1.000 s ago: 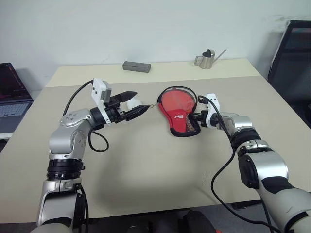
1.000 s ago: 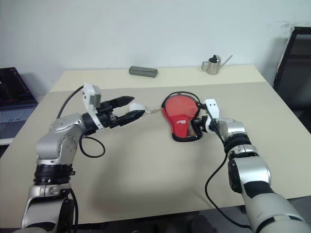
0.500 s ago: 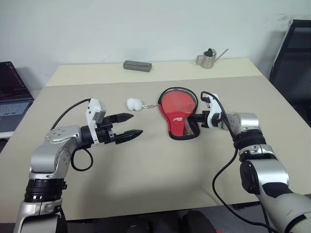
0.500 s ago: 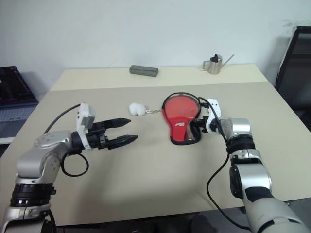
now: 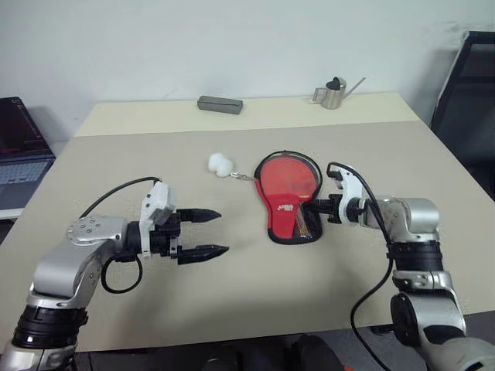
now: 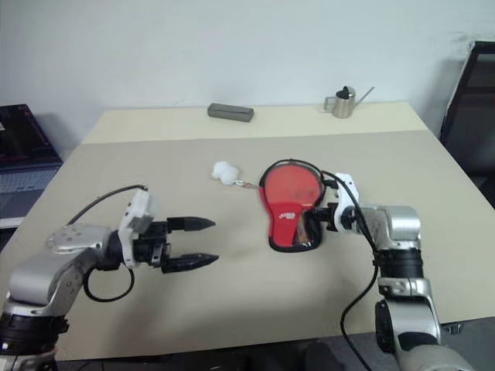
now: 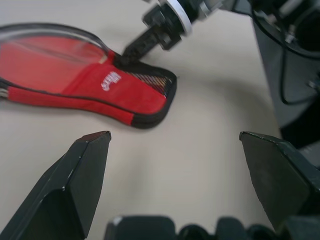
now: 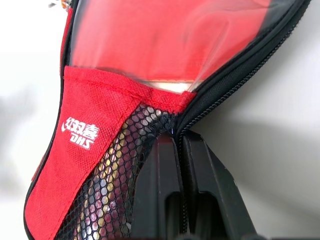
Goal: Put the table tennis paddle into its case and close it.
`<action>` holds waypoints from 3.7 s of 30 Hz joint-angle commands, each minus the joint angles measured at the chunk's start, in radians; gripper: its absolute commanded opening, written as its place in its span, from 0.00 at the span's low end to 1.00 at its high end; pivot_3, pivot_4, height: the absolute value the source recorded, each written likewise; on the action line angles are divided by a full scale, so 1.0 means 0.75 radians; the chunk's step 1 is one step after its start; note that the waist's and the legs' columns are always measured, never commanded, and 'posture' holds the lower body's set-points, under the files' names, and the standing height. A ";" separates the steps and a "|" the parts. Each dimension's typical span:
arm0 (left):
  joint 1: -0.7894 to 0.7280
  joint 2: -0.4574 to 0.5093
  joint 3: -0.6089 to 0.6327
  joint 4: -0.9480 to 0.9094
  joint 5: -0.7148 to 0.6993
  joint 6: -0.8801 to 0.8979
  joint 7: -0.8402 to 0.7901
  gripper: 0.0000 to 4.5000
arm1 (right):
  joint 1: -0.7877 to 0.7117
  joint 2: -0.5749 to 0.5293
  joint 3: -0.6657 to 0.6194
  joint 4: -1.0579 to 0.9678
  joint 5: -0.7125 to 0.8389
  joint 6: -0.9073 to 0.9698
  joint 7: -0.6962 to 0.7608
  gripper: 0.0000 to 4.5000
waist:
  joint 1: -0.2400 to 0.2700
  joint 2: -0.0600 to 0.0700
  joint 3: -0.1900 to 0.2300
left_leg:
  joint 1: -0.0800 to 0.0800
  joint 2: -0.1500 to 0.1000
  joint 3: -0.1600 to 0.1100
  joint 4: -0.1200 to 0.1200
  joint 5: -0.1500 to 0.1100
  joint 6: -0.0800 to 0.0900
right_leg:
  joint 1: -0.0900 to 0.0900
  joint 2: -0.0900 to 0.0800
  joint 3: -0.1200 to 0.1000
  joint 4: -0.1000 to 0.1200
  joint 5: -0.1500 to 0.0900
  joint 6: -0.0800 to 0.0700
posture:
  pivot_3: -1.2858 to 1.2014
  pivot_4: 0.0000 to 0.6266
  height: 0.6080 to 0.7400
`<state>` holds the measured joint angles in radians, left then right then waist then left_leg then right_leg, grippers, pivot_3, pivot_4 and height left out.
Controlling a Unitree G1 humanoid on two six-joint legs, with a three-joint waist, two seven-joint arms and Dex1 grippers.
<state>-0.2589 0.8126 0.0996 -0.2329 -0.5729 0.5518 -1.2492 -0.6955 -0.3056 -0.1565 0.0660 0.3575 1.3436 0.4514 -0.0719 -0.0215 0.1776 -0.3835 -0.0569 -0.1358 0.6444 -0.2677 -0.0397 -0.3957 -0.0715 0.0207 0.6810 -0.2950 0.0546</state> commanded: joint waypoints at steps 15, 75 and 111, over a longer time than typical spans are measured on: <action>-0.048 0.028 -0.106 -0.073 -0.019 -0.056 -0.110 1.00 | 0.433 -0.184 0.023 -0.663 0.359 0.361 -0.028 0.00 | 0.034 0.000 0.000 | 0.001 0.000 0.000 0.000 -0.001 0.002 | 0.002 0.000 -0.001 -0.001 0.000 0.000 | 0.52 0.24 1.00; -0.016 -0.001 -0.129 -0.060 -0.009 -0.090 -0.059 1.00 | 0.621 -0.655 -0.164 -0.870 1.268 -0.049 -0.380 0.87 | 0.053 -0.001 0.000 | 0.003 0.000 0.000 0.002 -0.002 0.004 | 0.010 0.001 -0.004 -0.003 -0.001 0.001 | 0.52 0.24 1.00; -0.194 -0.190 -0.029 0.177 0.141 -0.127 0.392 1.00 | 0.442 -0.186 0.487 -0.270 0.053 -1.184 0.350 0.99 | 0.053 -0.001 0.000 | 0.005 0.000 -0.002 0.002 0.000 0.000 | 0.008 0.001 -0.004 -0.003 -0.001 0.000 | 0.52 0.24 1.00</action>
<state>-0.3814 0.6527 0.0726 -0.1012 -0.4530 0.4581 -0.9338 -0.3482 -0.4522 0.2063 -0.1504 0.4206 0.4844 0.7083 -0.0319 -0.0220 0.1779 -0.3800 -0.0568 -0.1375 0.6457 -0.2678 -0.0395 -0.3894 -0.0710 0.0177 0.6787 -0.2956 0.0550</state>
